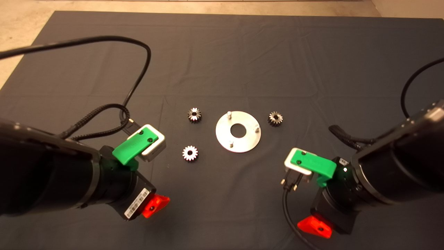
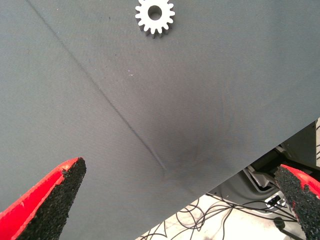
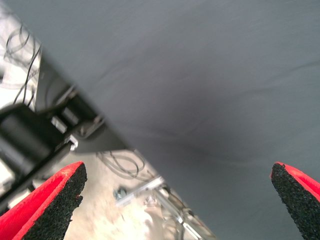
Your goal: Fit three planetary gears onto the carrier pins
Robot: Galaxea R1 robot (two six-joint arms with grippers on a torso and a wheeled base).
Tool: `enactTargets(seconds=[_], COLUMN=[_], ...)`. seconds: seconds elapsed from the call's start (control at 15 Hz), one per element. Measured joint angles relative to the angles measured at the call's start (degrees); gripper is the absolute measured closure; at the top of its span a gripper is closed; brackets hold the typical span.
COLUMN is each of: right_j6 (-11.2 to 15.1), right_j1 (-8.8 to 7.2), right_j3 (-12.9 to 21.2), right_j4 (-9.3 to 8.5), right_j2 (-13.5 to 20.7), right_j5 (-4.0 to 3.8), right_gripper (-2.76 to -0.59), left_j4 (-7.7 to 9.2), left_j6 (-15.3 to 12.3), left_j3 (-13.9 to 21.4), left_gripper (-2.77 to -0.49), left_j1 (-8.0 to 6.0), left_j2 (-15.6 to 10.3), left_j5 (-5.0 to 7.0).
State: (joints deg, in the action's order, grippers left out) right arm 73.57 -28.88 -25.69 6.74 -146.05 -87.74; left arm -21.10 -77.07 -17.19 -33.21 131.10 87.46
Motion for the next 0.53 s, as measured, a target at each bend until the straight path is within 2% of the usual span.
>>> enactTargets(seconds=[0.13,0.33,0.53], right_j6=[-2.9,-11.1,-18.1], right_j1=[0.35,1.55,3.19], right_j3=[-2.5,-7.8,-15.1], right_j4=[1.88,5.19,9.20], right_j2=[2.9,7.1,8.8], right_j5=[0.06,0.00,-0.02], right_gripper=[-2.75,-2.75,-2.75], left_j4=[0.00,0.00,0.00], left_j6=[0.0,0.0,0.0], left_j3=[0.0,0.0,0.0], left_gripper=[-2.77,-2.77,-2.77], left_j1=[-0.02,0.00,-0.02], left_j2=[0.0,0.0,0.0], left_j5=[0.00,0.00,0.00])
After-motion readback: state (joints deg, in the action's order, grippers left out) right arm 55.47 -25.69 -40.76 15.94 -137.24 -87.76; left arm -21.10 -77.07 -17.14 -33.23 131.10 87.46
